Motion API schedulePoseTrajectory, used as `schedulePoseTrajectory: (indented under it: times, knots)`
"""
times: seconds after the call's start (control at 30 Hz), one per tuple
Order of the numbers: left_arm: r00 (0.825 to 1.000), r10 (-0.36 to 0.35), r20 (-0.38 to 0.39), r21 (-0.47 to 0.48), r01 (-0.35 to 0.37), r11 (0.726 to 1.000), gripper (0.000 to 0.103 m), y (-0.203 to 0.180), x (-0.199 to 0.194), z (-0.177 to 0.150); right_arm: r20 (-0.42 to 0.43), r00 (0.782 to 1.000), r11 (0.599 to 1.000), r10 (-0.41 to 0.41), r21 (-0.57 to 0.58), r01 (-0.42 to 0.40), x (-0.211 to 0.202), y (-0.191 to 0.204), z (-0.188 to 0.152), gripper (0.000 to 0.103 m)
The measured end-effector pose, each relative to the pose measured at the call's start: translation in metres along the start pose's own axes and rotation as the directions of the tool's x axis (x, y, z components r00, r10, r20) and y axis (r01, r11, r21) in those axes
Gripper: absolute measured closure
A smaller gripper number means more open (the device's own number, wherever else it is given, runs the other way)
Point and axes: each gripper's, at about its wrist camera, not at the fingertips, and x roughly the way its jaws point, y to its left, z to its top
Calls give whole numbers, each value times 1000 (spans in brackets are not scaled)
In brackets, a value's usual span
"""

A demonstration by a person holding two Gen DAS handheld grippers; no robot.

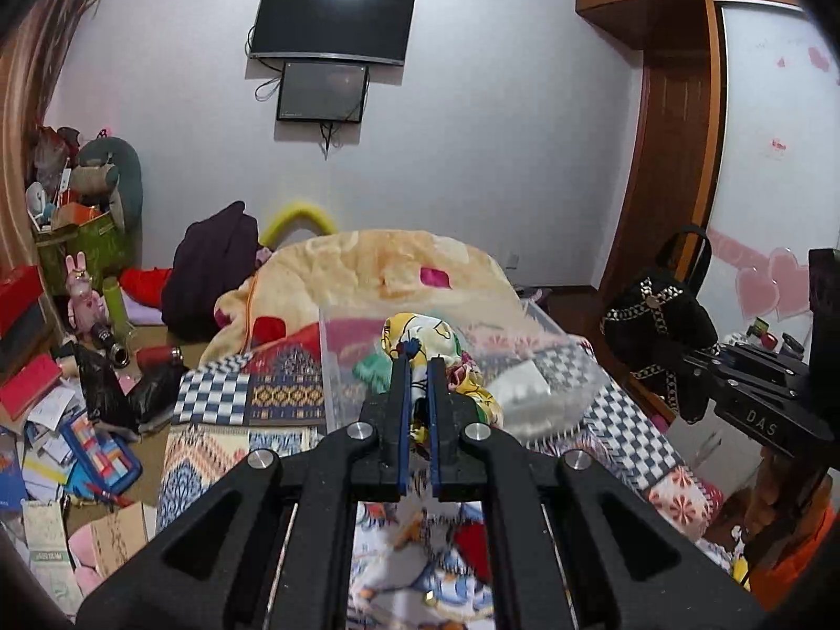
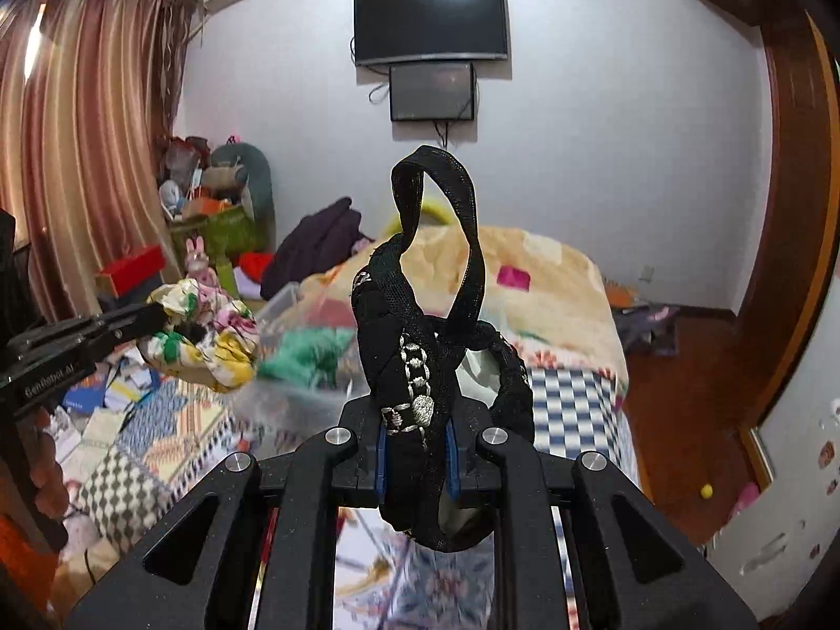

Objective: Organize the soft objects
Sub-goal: 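Carry the cloth into the clear box with the left gripper while the right gripper drops the handbag in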

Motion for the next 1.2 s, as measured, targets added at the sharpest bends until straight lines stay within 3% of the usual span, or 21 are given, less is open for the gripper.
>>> schedulePoseTrajectory:
  times: [0.4,0.77,1.2]
  knots:
    - [1000,-13,-15,-6,13,1000,98,-2,51,20,-5,1000,1000,19,1,-19,48,8,22,89]
    - [990,-25,-139,-8,24,1000,98,-8,113,6,-131,991,1000,-6,4,7,99,3,11,89]
    - [975,-15,-223,9,18,1000,96,-5,136,-10,-258,966,1000,-17,-18,13,126,5,2,85]
